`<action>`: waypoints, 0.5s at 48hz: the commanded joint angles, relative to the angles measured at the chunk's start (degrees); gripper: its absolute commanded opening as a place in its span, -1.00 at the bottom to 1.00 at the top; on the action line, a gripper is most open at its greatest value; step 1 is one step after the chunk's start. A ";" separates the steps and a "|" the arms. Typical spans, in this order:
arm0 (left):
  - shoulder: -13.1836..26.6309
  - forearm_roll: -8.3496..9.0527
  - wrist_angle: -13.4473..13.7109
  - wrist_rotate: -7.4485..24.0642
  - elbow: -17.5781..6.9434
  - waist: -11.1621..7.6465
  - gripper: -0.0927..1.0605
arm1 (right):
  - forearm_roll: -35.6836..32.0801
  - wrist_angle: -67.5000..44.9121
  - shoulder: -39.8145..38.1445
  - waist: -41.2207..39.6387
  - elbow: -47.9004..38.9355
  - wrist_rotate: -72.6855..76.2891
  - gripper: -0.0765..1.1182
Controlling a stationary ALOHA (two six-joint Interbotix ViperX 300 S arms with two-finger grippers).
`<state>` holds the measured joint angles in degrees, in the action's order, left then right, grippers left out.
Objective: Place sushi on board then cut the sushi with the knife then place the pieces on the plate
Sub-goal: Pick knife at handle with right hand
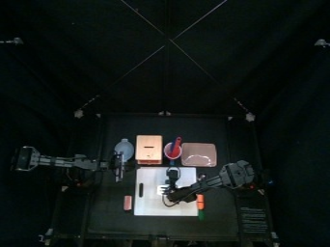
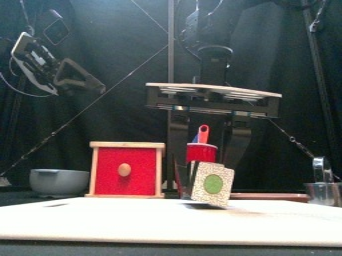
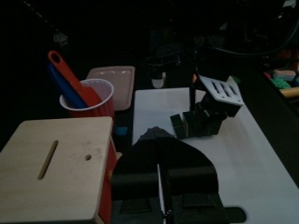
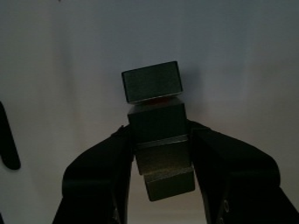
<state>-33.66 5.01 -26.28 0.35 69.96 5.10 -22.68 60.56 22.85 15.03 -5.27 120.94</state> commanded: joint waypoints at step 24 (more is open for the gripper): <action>-0.44 0.79 0.00 0.09 -0.62 0.18 -0.87 | -0.26 -0.70 -0.70 0.09 1.14 0.18 0.63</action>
<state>-34.01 5.71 -26.02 0.44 69.96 5.10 -22.68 59.77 23.91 15.12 -5.27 121.03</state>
